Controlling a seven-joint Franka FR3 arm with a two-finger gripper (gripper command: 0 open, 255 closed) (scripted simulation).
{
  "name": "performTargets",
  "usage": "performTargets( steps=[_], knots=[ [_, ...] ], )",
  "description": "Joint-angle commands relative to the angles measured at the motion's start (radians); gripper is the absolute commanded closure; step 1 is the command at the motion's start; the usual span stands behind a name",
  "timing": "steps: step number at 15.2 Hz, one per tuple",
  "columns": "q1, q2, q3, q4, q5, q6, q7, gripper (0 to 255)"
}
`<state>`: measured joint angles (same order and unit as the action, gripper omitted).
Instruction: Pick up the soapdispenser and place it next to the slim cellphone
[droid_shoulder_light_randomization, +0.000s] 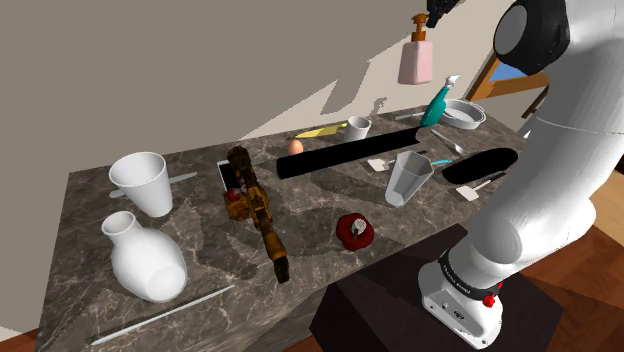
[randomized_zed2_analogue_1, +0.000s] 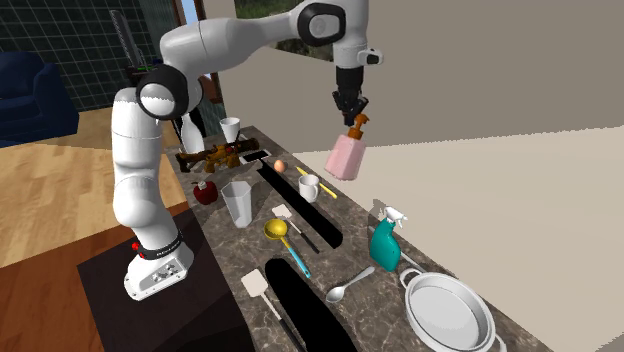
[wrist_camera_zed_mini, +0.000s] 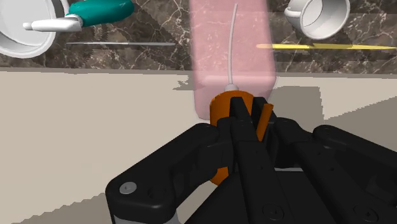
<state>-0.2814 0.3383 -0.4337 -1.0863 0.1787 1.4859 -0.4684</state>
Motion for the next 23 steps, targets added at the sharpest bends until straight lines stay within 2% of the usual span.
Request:
performTargets(
  steps=[1, 5, 8, 9, 11, 14, 18, 23],
  knots=[
    [-0.015, 0.022, -0.001, 0.061, 0.011, -0.041, -0.003, 255],
    [-0.053, 0.085, 0.002, 0.219, 0.041, -0.137, -0.003, 255],
    [-0.107, 0.168, 0.011, 0.406, 0.08, -0.24, 0.003, 255],
    [-0.118, 0.184, 0.014, 0.439, 0.086, -0.256, 0.005, 255],
    [-0.019, 0.084, 0.004, 0.242, 0.038, -0.159, 0.037, 255],
    [0.076, 0.002, 0.013, 0.078, -0.009, -0.07, 0.099, 255],
    [0.168, -0.061, 0.037, -0.062, -0.052, 0.014, 0.187, 255],
    [0.256, -0.096, 0.074, -0.17, -0.085, 0.094, 0.295, 255]
  ],
)
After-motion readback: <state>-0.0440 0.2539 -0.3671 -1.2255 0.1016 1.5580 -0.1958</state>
